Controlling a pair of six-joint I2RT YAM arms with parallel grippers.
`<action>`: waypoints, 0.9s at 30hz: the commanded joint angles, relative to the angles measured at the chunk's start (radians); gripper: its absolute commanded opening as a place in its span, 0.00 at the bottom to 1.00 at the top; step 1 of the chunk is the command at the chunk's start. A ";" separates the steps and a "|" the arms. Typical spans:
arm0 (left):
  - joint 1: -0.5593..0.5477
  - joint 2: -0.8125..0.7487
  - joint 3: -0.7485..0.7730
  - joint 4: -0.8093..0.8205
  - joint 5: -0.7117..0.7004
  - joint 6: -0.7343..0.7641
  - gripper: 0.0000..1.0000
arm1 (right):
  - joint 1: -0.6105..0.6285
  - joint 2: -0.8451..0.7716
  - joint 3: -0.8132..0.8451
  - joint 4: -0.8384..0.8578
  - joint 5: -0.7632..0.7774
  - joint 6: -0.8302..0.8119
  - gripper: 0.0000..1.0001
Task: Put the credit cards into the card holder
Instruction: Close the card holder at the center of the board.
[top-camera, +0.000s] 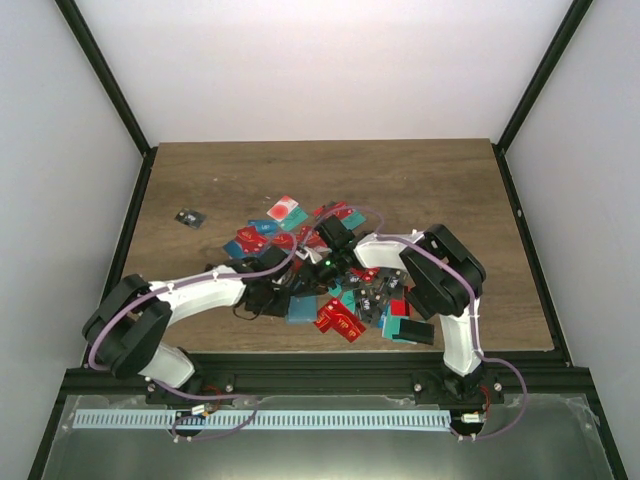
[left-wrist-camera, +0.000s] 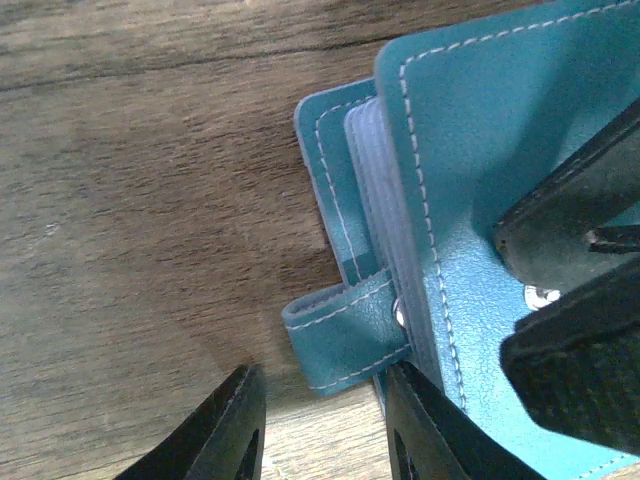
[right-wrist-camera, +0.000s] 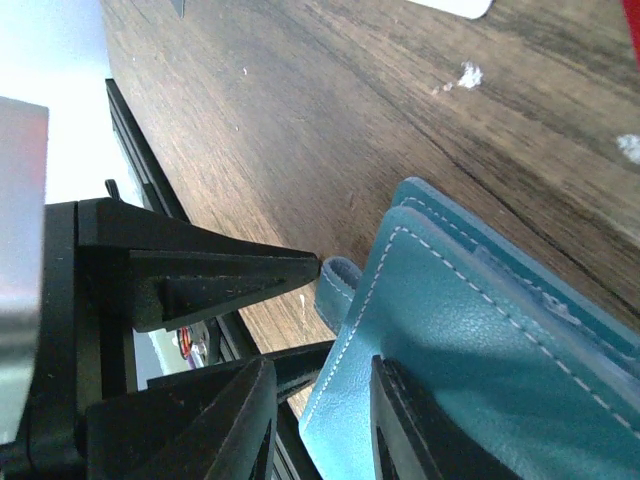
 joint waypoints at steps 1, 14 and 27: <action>-0.011 0.049 0.006 0.061 0.019 -0.002 0.37 | -0.004 0.042 0.023 -0.052 0.042 -0.020 0.29; 0.012 0.130 0.117 -0.075 -0.263 -0.094 0.29 | -0.004 0.049 0.002 -0.050 0.028 -0.039 0.29; 0.098 0.233 0.199 0.062 -0.090 -0.085 0.24 | -0.008 0.044 0.044 -0.096 0.039 -0.057 0.29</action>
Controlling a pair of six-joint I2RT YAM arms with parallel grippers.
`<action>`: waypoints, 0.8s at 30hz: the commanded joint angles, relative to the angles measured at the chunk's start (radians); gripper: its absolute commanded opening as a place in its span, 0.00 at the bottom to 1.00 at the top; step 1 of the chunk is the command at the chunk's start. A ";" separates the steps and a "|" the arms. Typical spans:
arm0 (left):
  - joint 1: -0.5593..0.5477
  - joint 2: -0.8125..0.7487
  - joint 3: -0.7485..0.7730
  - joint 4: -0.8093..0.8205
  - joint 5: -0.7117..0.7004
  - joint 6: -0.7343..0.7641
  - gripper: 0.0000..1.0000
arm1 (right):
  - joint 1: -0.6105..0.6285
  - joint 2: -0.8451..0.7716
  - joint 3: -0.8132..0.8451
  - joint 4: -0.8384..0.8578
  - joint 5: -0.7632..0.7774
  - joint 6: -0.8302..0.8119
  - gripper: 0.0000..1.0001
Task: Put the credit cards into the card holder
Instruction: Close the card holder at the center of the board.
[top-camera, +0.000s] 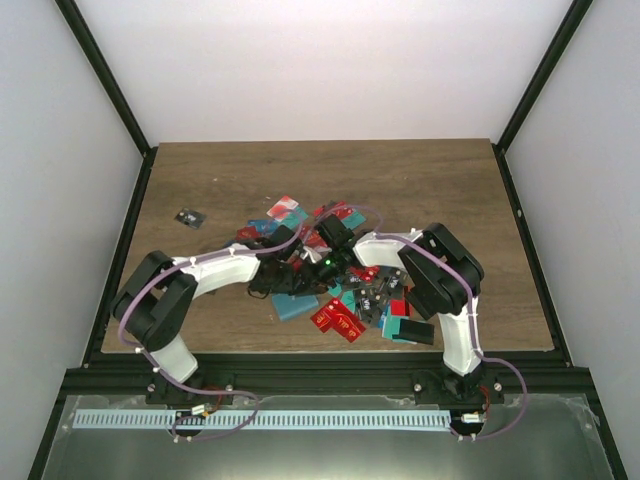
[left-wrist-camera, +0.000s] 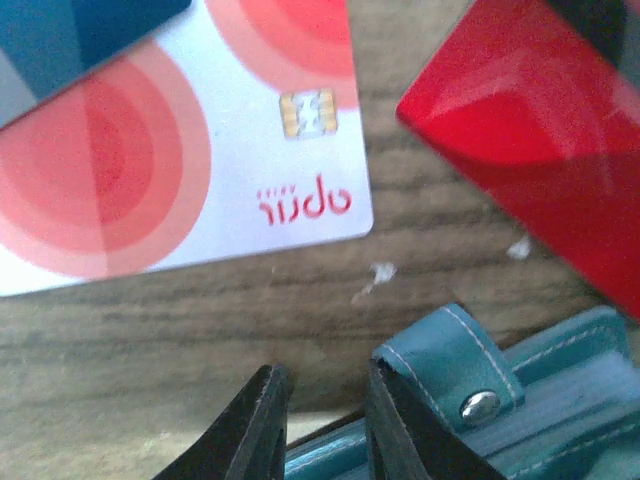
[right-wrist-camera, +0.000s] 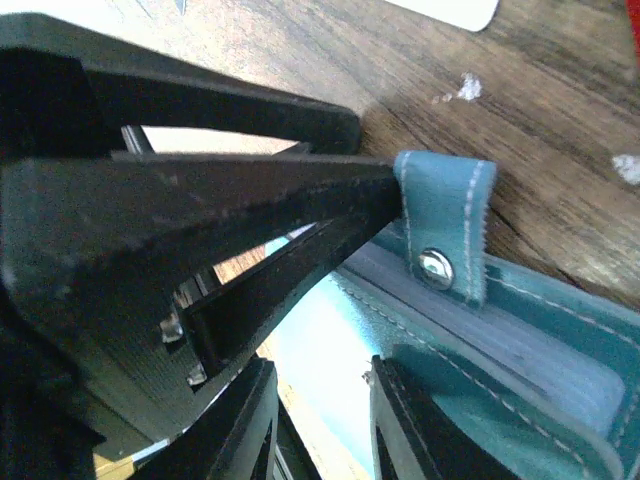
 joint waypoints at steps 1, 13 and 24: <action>0.050 0.049 0.002 0.107 0.101 -0.015 0.22 | -0.008 0.016 0.030 -0.084 0.071 -0.010 0.29; 0.049 -0.046 -0.122 0.096 0.237 -0.069 0.18 | -0.051 -0.146 -0.019 -0.133 0.150 0.072 0.30; -0.028 -0.123 -0.246 0.142 0.303 -0.218 0.18 | -0.023 -0.356 -0.280 -0.087 0.175 0.264 0.29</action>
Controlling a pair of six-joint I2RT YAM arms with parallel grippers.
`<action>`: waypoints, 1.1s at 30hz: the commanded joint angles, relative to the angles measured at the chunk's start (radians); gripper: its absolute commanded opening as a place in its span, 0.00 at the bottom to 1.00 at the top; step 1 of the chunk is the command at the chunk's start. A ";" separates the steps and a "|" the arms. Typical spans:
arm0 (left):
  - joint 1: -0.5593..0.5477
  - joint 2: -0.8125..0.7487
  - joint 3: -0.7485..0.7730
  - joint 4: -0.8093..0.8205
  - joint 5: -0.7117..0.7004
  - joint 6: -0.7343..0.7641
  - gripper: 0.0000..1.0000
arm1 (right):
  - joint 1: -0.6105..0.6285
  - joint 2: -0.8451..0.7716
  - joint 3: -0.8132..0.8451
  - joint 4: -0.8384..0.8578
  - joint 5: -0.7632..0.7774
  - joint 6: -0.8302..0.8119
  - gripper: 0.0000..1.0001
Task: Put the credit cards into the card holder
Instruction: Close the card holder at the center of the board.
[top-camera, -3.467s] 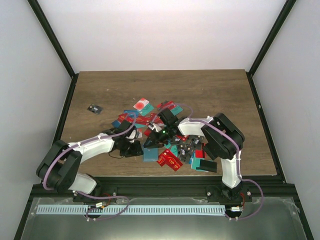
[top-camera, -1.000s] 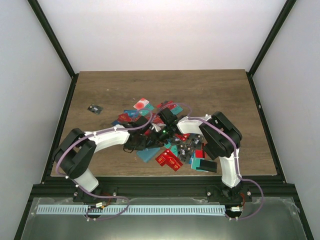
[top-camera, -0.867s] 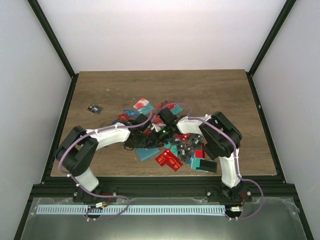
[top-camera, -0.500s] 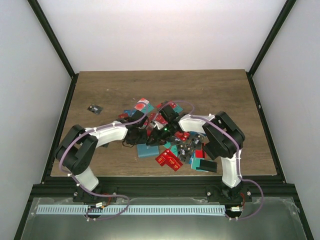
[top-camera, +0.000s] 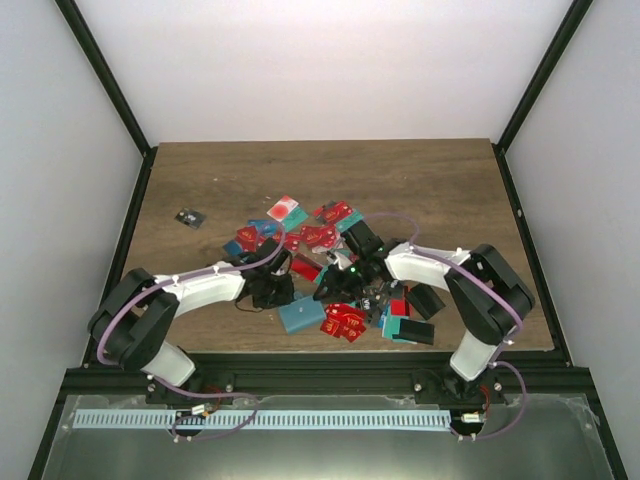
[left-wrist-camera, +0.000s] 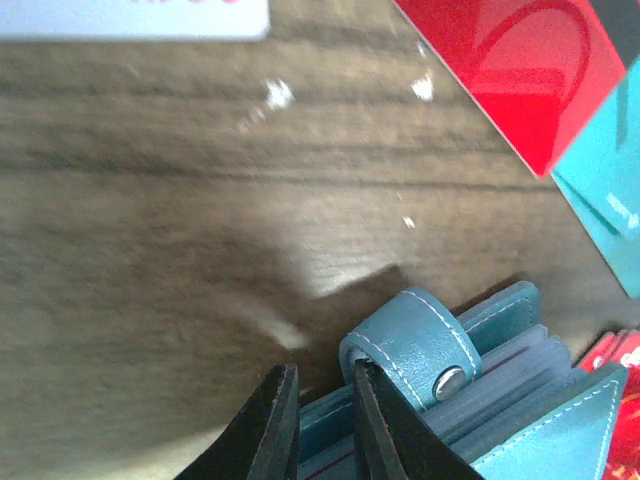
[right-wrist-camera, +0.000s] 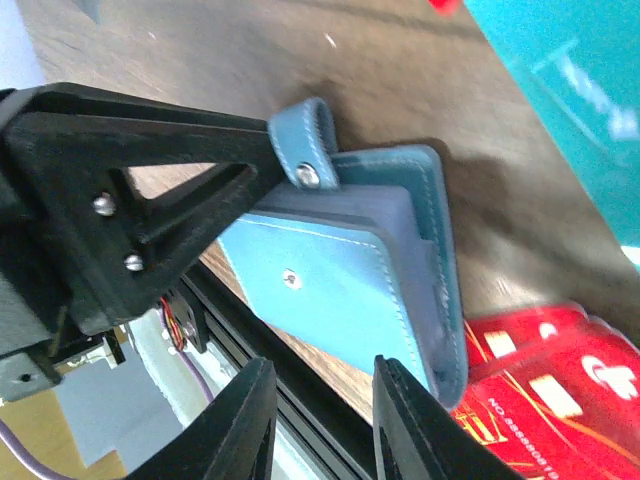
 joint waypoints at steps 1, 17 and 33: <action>-0.045 0.010 -0.066 -0.047 0.050 -0.085 0.18 | 0.030 -0.059 -0.077 0.008 0.017 0.098 0.29; -0.055 0.032 -0.123 0.008 0.078 -0.138 0.17 | 0.147 -0.040 -0.165 0.039 0.004 0.224 0.34; -0.052 -0.040 -0.189 0.040 0.141 -0.133 0.17 | -0.030 0.164 0.099 -0.065 0.183 0.027 0.36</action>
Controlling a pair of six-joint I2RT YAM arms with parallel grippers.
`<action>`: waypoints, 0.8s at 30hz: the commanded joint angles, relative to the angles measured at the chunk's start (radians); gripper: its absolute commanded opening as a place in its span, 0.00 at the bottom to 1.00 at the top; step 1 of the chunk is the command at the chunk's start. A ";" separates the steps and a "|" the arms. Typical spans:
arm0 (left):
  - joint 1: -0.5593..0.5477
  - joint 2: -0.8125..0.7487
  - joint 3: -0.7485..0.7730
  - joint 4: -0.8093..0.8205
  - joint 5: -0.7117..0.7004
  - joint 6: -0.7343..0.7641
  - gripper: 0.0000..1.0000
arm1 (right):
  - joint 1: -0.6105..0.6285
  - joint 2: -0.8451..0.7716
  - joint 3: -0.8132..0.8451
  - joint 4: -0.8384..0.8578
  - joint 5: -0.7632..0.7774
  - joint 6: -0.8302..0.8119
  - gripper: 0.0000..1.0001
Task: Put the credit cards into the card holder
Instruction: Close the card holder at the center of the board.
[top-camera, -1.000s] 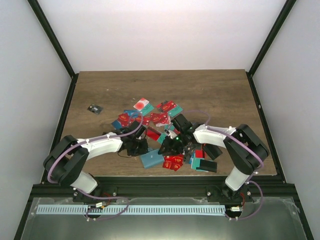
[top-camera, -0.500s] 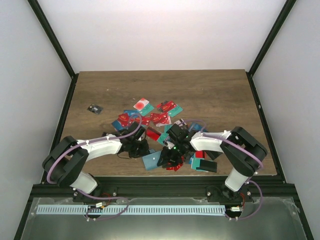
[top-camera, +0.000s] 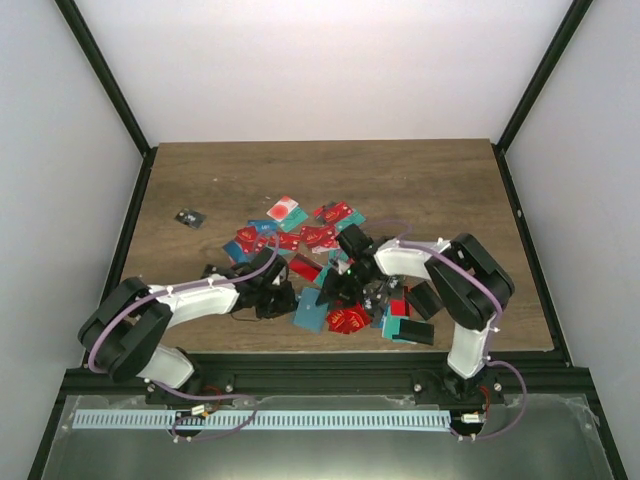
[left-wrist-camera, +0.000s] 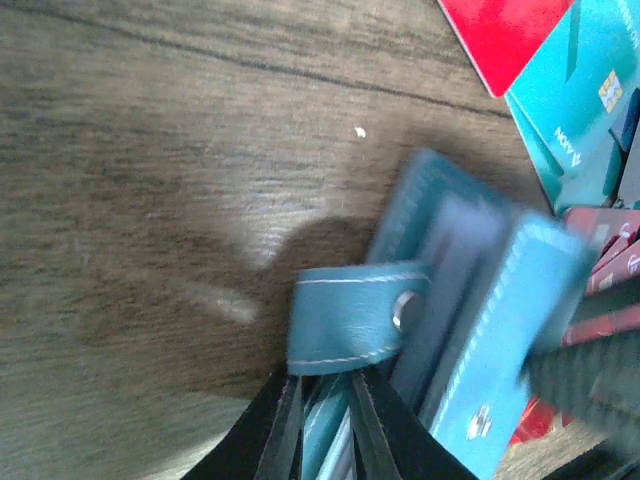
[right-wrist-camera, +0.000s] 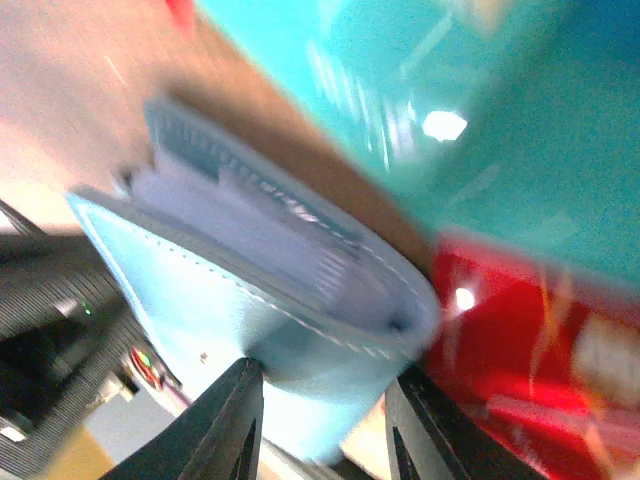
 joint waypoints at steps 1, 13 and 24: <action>-0.010 0.013 -0.063 -0.123 0.038 0.006 0.17 | -0.061 0.095 0.134 0.031 0.136 -0.136 0.37; -0.010 -0.168 0.051 -0.370 -0.125 0.092 0.33 | -0.071 0.097 0.255 -0.032 0.072 -0.269 0.39; -0.007 -0.062 0.124 -0.271 -0.173 0.291 0.48 | -0.072 0.017 0.213 -0.062 0.065 -0.306 0.44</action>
